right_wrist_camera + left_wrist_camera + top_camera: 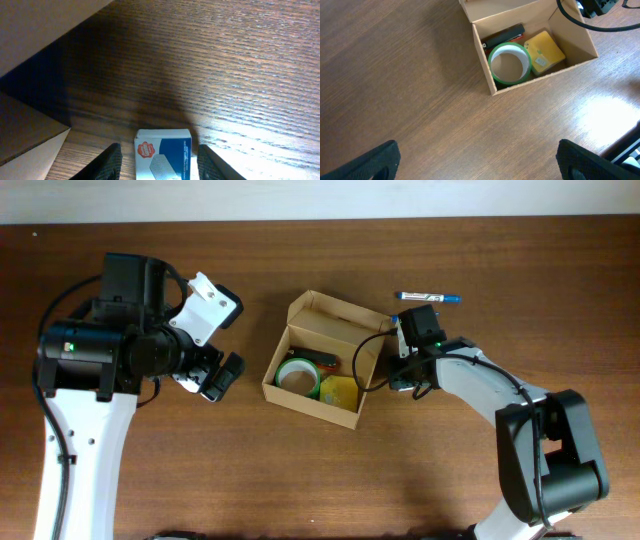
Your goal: Pack container
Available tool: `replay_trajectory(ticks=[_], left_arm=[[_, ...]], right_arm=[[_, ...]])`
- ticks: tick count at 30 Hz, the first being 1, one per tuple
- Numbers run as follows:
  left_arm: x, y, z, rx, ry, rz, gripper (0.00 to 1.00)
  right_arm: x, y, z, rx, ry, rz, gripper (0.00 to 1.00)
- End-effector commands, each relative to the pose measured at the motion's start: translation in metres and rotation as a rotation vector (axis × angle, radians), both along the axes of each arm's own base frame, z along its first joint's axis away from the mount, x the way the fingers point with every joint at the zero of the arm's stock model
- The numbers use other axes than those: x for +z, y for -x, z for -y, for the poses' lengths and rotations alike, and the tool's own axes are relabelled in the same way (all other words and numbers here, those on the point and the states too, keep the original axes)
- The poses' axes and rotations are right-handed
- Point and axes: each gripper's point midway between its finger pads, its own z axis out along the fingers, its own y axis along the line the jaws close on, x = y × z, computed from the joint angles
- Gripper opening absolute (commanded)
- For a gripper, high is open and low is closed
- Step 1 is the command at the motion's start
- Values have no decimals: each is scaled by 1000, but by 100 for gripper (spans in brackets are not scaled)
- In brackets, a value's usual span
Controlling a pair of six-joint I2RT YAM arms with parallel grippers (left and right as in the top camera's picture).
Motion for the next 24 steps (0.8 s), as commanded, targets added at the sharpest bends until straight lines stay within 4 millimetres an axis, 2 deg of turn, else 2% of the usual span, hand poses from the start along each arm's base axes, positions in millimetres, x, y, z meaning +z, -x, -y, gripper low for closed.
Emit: replay_trajectory(ticks=[1,6,11,24], left_arm=[[6,0,0,-11,0,22,100],[6,0,0,-11,0,22,100],[6,0,0,-11,0,22,100],[6,0,0,-11,0,22,100]], right_arm=[[-26,23,9,13,50,-85,50],[-28,25,9,13,51,-87,48],[-28,24,9,13,50,-81,35],[-26,24,9,12,53,-88,26]])
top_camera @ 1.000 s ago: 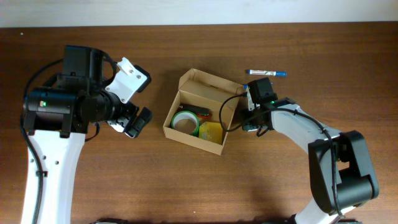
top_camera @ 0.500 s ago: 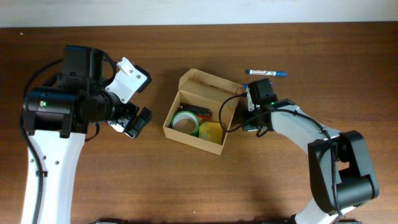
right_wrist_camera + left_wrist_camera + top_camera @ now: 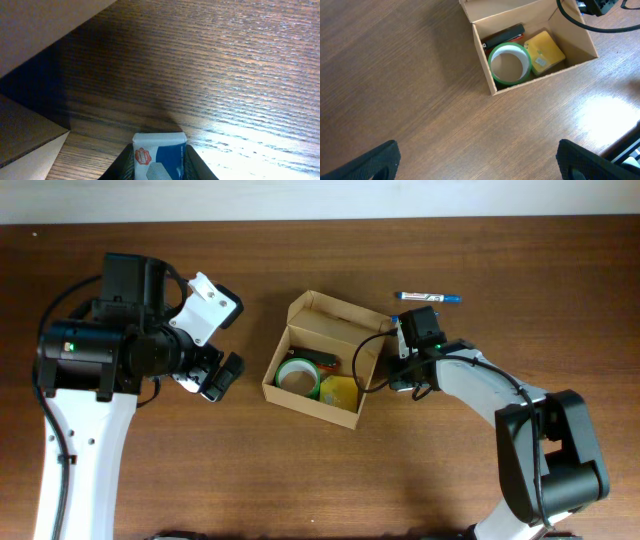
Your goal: Pack container
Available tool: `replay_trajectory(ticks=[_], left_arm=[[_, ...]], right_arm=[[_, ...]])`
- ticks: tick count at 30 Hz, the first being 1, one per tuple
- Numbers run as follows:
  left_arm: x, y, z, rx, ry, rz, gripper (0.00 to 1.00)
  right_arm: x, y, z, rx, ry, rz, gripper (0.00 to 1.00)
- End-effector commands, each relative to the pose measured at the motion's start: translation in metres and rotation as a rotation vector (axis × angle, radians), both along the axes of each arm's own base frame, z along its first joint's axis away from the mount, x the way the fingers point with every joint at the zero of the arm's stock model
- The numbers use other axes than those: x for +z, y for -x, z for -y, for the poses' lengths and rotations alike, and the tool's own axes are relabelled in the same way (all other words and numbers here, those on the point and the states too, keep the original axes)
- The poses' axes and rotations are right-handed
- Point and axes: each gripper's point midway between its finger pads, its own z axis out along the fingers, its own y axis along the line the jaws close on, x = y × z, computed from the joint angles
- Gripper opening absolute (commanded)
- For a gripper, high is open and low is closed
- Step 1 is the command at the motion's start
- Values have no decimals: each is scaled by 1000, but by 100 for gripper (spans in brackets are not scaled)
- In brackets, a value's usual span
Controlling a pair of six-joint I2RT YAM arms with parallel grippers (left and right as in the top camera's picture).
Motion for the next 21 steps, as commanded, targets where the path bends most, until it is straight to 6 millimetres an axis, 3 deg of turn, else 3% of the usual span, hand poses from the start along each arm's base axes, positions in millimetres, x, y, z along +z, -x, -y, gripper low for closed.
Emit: replay_trajectory(ticks=[1,11,21], left_arm=[[6,0,0,-11,0,22,99],[6,0,0,-11,0,22,100],[6,0,0,-11,0,22,99]], right_arm=[[-20,22,8,14,52,-100,25],[23,2,2,15,34,-39,25],[58,-6,0,16,17,29,25]])
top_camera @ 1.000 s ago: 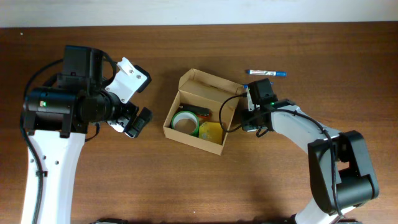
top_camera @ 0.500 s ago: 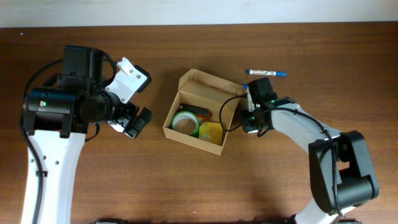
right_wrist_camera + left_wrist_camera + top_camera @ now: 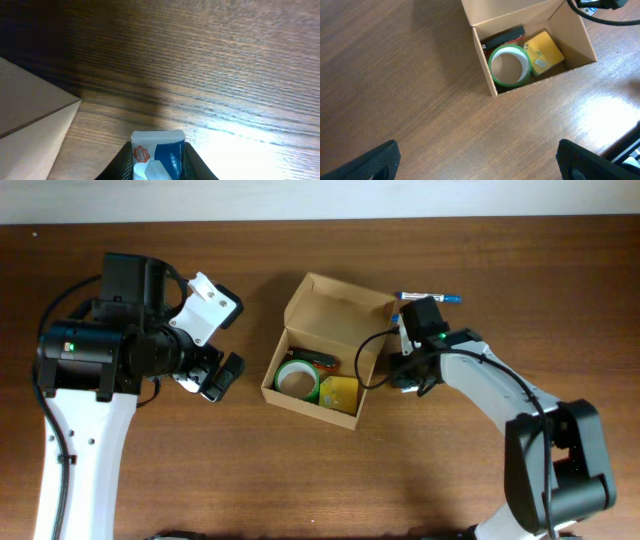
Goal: Pack container
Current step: 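Lift the staple box and carry it over the cardboard box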
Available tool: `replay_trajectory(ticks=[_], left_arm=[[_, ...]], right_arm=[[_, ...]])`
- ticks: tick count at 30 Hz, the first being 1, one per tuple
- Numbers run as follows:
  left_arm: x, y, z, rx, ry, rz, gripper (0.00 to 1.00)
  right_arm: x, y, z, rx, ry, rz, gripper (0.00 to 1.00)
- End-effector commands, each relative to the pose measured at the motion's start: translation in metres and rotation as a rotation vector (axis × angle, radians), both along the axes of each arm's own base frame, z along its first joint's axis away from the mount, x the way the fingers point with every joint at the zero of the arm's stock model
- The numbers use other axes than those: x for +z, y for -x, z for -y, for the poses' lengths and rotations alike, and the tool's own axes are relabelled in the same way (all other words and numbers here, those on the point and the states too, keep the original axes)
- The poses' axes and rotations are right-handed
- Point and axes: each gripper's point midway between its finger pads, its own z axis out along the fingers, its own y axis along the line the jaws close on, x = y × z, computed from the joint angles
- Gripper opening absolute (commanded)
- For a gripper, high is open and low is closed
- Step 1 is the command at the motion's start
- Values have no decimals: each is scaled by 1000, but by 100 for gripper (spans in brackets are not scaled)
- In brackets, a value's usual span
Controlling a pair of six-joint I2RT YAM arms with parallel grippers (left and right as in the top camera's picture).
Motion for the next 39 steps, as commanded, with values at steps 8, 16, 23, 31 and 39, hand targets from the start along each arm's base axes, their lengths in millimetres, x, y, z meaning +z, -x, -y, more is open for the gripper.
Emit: replay_trajectory(ticks=[8,16,23,31,39], left_arm=[[6,0,0,-11,0,22,100],[6,0,0,-11,0,22,100],[6,0,0,-11,0,22,100],[6,0,0,-11,0,22,100],[6,0,0,-11,0,22,100]], right_arm=[[45,-15,-2,7,-10,117,25],[69,-15,-2,4,-27,174,25],[100,-13,-4,7,-59,248,25],[126,-6,-10,0,-120,284,25],[160,-4,-48,98,-159,339,25]])
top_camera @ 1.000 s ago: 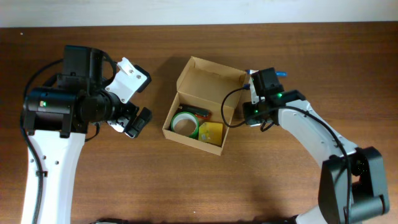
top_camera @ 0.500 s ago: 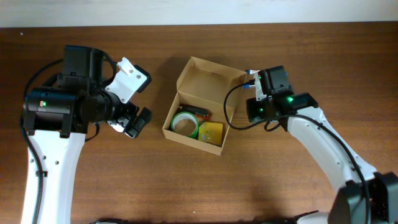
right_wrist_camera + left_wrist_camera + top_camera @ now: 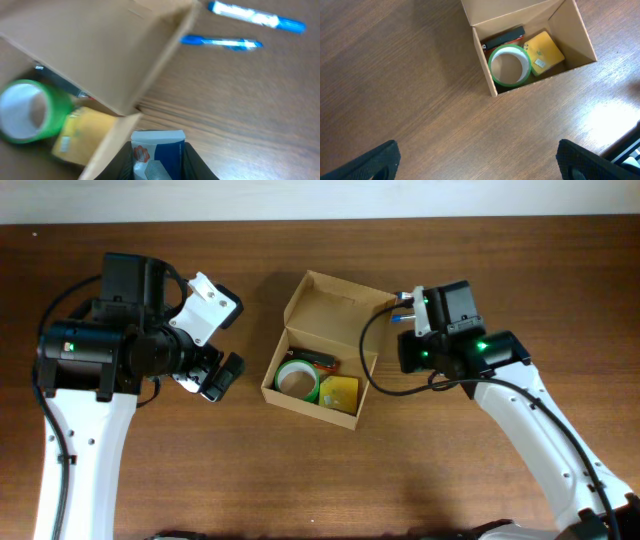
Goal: Pack container
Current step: 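Lift the staple box and carry it over the cardboard box, then lower the staple box into the box onto the tape roll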
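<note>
An open cardboard box (image 3: 332,310) sits mid-table. Inside lie a green tape roll (image 3: 509,65), a yellow pack (image 3: 545,52) and a black and red item (image 3: 504,36). My right gripper (image 3: 158,161) is shut on a small blue and white box (image 3: 159,150), held in the air just right of the cardboard box's near wall (image 3: 107,142). In the overhead view the right gripper (image 3: 415,352) covers that small box. My left gripper (image 3: 480,162) hangs open and empty, well left of the cardboard box.
Two blue pens (image 3: 255,19) (image 3: 220,42) lie on the table beyond the cardboard box's right side. In the overhead view the right arm hides most of them, with one tip showing (image 3: 403,296). The table's far edge runs along the top.
My right gripper has risen from just above the table with the small box and now hangs beside the cardboard box's right wall, with the contents in view. The left arm has not moved.
My right gripper stood open around the small blue and white box on the table, right of the cardboard box. Then it was shut on it. Then the small box was off the table and the cardboard box had turned a little. Now it hangs higher.
</note>
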Available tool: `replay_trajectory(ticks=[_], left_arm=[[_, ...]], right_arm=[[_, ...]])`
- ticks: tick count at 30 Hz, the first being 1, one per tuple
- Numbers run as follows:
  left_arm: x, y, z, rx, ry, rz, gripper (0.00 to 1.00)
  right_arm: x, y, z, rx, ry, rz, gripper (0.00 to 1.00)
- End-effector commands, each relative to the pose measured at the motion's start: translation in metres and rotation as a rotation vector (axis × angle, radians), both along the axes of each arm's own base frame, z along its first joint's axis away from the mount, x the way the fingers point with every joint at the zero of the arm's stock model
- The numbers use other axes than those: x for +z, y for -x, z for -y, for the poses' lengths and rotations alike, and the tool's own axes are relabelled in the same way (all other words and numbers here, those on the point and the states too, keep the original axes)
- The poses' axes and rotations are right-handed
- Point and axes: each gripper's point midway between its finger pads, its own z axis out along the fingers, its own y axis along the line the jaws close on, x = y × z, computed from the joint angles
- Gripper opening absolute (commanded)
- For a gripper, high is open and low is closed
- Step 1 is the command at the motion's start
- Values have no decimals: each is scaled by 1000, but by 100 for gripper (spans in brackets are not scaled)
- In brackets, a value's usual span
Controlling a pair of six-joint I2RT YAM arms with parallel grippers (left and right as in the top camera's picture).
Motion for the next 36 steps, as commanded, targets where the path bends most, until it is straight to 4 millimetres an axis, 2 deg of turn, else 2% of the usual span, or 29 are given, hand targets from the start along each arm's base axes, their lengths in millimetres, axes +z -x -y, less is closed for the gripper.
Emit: replay_trajectory(ticks=[1,6,11,16,20,24,36], left_arm=[[6,0,0,-11,0,22,100],[6,0,0,-11,0,22,100],[6,0,0,-11,0,22,100],[6,0,0,-11,0,22,100],[6,0,0,-11,0,22,100],[6,-1,0,-11,0,23,100],[6,0,0,-11,0,22,100]], right_arm=[[35,0,-32,74,-46,81,25],[50,5,-65,159,-70,132,25],[50,8,-94,225,-87,158,26],[34,7,-127,293,-107,147,26],[8,3,-139,280,-110,92,26],[-7,-1,-146,289,-107,73,26],[-24,1,-186,381,-186,65,26]])
